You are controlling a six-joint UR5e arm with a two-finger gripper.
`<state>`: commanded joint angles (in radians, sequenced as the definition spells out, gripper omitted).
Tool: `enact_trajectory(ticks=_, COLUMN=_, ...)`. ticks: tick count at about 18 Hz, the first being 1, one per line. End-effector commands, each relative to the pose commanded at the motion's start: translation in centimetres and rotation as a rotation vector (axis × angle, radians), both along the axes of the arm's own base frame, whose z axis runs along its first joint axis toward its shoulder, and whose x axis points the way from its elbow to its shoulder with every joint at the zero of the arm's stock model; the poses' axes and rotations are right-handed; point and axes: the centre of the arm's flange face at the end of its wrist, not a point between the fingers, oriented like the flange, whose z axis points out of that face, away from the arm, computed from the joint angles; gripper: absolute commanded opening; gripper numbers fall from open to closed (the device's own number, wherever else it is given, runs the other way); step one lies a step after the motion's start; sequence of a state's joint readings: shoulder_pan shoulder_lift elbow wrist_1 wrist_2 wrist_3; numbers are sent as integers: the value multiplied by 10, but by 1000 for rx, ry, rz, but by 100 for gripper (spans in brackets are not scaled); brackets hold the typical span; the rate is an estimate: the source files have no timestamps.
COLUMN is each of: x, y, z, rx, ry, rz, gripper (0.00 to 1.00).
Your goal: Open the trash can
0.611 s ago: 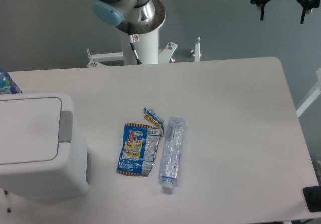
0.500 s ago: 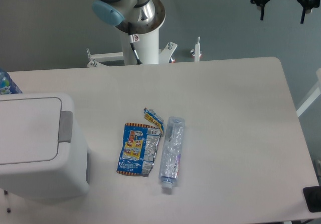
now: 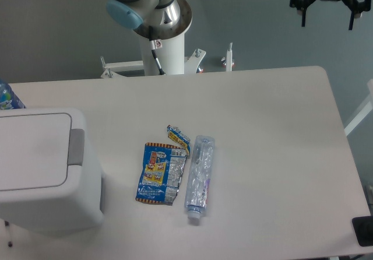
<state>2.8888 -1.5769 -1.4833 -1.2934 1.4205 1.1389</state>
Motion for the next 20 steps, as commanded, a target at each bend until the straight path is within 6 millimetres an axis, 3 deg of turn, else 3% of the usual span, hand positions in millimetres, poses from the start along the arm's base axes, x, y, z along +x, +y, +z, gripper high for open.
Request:
enact_trajectory(ticks=6, x=32, y=92, z=-9, rx=180, ry=-24, rz=224, gripper=100)
enact_trajectory(ticks=8, x=61, y=131, z=-16, rx=214, ry=-83, rz=268, gripper=100)
enact_trajectory(ticks=13, x=118, y=197, z=-24, rx=323, ry=-263, rz=379, gripper=100)
enact_trajectory(ticks=17, x=135, y=217, z=-28, rx=424, ry=-466, rz=420, gripper=100)
enact_trajectory(ticks=20, x=161, y=242, z=-32, rx=442, ry=-565, rz=394, gripper=100)
